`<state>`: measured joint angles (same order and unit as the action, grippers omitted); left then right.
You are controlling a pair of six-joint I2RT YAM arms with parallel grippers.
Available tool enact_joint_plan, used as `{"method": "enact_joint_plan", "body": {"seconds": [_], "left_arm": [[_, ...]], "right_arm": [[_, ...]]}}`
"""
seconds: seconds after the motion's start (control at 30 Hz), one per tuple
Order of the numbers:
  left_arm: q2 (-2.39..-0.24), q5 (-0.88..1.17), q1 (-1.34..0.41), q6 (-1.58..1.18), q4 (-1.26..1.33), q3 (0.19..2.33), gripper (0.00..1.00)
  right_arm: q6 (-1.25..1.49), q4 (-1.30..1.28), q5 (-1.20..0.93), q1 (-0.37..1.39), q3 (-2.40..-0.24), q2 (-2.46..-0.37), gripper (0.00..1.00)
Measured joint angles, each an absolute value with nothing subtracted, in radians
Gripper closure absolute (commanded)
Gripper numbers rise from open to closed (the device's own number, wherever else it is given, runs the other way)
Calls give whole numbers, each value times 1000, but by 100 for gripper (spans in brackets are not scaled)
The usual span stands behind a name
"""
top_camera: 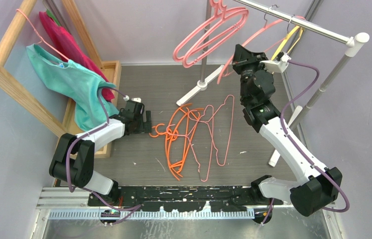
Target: Organize the hangers
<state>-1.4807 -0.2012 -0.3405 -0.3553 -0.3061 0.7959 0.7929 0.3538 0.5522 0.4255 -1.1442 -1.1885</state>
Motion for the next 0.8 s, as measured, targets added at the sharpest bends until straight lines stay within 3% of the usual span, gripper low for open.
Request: {"method": "enact_joint_plan", "body": {"seconds": [0.13,0.2,0.5,0.8], "left_arm": [[-1480,-201,-340,-355,-306,796,2],[-1480,-201,-340,-355,-306,796,2],[-1479,-196,-340,-355,-305,796,2],[-1479,-192,-340,-355,-304,796,2]], "right_arm": [[798,325,565,424,-1144,-1187,53],[801,313,568,423,-1144,-1187,47],[784,292,536,423,-1144,-1180,35],[698,214,496,424,-1136,-1042,32]]}}
